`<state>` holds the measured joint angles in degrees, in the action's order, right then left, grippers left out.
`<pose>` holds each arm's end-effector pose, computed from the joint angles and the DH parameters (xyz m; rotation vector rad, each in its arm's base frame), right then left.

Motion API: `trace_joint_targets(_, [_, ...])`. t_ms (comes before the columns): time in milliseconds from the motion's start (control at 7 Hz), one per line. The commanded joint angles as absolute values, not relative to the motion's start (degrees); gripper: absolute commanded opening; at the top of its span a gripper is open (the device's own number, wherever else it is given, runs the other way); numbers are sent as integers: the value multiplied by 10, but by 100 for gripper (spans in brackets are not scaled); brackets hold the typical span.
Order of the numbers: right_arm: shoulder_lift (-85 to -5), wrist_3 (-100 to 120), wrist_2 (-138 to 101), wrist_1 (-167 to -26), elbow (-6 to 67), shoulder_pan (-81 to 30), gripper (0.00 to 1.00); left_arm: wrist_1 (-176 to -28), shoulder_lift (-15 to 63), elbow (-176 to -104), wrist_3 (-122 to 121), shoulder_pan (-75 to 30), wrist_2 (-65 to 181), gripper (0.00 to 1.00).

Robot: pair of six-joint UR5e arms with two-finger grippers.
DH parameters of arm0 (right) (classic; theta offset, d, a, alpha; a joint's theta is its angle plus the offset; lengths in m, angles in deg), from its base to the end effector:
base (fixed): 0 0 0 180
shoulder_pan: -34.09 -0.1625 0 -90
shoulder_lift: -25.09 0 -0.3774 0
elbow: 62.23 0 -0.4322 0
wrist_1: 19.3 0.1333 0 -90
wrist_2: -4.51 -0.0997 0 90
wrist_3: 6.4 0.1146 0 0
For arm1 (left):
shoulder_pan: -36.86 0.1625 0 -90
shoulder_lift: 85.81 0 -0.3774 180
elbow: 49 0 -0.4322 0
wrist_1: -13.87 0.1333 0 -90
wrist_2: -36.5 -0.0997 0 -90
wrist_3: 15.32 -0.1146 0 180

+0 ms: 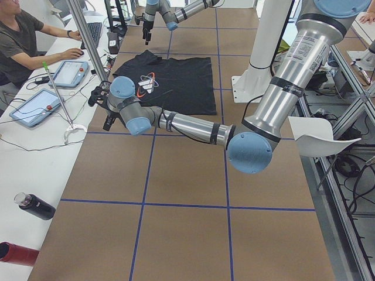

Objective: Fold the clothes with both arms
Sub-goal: 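Lower the right gripper and grasp the sleeve near the collar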

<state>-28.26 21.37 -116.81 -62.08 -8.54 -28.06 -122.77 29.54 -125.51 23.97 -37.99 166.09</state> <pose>-0.3071 -0.7391 0.4552 0.4753 -0.8325 -0.2280 0.1279 -0.7030 0.3759 0.5791 1.0010 -0.0208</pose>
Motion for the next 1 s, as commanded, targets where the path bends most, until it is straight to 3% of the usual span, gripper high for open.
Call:
trace_joint_targets(0, [-271,215,-1168,-617,-113,-272,90,-1228,297,-1255,241,-379,1661,100])
trace_joint_targets(857, [-260,216,-1158,-620,-148,-254,77,-1228,301,-1256,241,-379,1661,100])
